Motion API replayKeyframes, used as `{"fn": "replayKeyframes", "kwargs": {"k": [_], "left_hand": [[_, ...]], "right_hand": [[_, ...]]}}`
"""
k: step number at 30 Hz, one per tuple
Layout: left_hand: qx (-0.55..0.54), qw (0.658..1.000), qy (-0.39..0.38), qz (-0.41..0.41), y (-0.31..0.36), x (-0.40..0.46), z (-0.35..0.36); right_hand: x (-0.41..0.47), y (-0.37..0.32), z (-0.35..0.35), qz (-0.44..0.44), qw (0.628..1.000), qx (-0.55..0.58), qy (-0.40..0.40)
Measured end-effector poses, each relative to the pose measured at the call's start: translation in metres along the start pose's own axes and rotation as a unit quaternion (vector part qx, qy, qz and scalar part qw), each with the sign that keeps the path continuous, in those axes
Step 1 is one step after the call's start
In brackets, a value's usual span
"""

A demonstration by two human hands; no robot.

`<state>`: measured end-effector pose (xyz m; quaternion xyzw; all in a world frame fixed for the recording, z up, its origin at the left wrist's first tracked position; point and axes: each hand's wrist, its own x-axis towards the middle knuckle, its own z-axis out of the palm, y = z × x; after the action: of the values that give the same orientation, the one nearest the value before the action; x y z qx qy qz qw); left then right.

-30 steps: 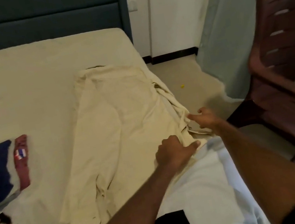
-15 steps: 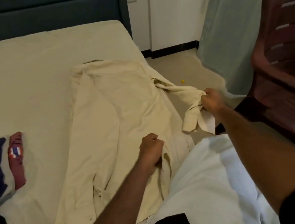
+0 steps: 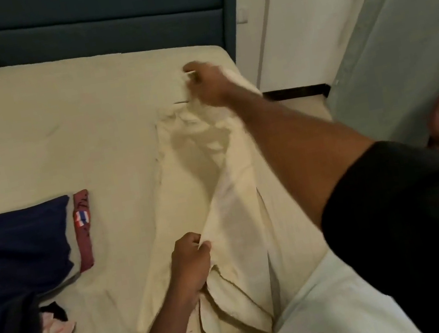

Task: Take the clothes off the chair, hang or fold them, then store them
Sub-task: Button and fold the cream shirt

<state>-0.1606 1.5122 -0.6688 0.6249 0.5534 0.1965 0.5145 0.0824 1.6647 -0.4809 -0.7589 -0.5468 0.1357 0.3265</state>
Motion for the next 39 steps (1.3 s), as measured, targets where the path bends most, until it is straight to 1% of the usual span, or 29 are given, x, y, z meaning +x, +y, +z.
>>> {"fn": "replayKeyframes", "kwargs": {"k": [1,3,5,6,8,11,13,14,16,19,22,24,26,28,30,31,33,35,36,38,39], "left_hand": [[-0.006,1.000,0.013,-0.008,-0.007,0.000,-0.009],[-0.012,0.999,0.025,-0.028,-0.019,0.000,-0.026],[-0.017,0.998,0.017,-0.051,-0.026,-0.001,-0.034],[-0.028,0.998,0.010,-0.059,-0.028,-0.003,-0.036],[-0.049,0.997,-0.007,-0.063,-0.030,-0.008,-0.035],[-0.071,0.995,-0.038,-0.059,-0.032,-0.014,-0.030],[-0.067,0.995,-0.055,-0.057,-0.033,-0.018,-0.028],[-0.062,0.995,-0.062,-0.057,-0.032,-0.020,-0.028],[-0.061,0.994,-0.076,-0.059,-0.030,-0.024,-0.030],[-0.075,0.989,-0.100,-0.077,-0.030,-0.029,-0.035],[-0.073,0.986,-0.119,-0.089,-0.032,-0.036,-0.038],[-0.054,0.985,-0.135,-0.093,-0.032,-0.038,-0.039],[-0.013,0.986,-0.144,-0.089,-0.025,-0.034,-0.045],[0.030,0.990,-0.113,-0.072,-0.012,-0.019,-0.054],[0.030,0.996,-0.065,-0.055,0.006,0.007,-0.065],[0.035,0.998,-0.034,-0.042,0.015,0.023,-0.069],[0.091,0.995,0.040,0.003,0.032,0.069,-0.077],[0.175,0.977,0.106,0.061,0.048,0.118,-0.080],[0.204,0.967,0.123,0.089,0.053,0.142,-0.081],[0.234,0.949,0.153,0.143,0.067,0.194,-0.081],[0.240,0.943,0.168,0.157,0.074,0.213,-0.083]], "right_hand": [[0.004,-0.026,0.025,-0.033,0.998,-0.013,-0.052],[-0.005,-0.058,0.076,-0.104,0.989,-0.031,-0.100],[-0.033,-0.061,0.117,-0.142,0.983,-0.041,-0.106],[-0.054,-0.054,0.132,-0.144,0.983,-0.053,-0.098],[-0.096,-0.023,0.152,-0.091,0.988,-0.100,-0.069],[-0.149,0.037,0.156,0.055,0.990,-0.132,-0.009],[-0.176,0.065,0.152,0.132,0.985,-0.103,-0.028],[-0.184,0.071,0.151,0.154,0.983,-0.090,-0.048],[-0.195,0.074,0.150,0.178,0.979,-0.068,-0.066],[-0.196,0.063,0.154,0.198,0.978,-0.032,-0.057],[-0.194,0.051,0.159,0.184,0.979,-0.045,-0.081],[-0.196,0.048,0.162,0.178,0.976,-0.061,-0.108],[-0.197,0.053,0.166,0.182,0.975,-0.057,-0.117],[-0.195,0.058,0.168,0.175,0.978,-0.042,-0.108],[-0.188,0.067,0.167,0.163,0.982,-0.027,-0.088],[-0.183,0.072,0.165,0.161,0.984,-0.019,-0.079],[-0.166,0.080,0.153,0.163,0.984,-0.016,-0.066],[-0.143,0.088,0.140,0.157,0.985,-0.024,-0.063],[-0.132,0.094,0.133,0.149,0.987,-0.029,-0.060],[-0.099,0.109,0.118,0.124,0.990,-0.049,-0.037],[-0.084,0.117,0.110,0.114,0.992,-0.057,-0.024]]}}
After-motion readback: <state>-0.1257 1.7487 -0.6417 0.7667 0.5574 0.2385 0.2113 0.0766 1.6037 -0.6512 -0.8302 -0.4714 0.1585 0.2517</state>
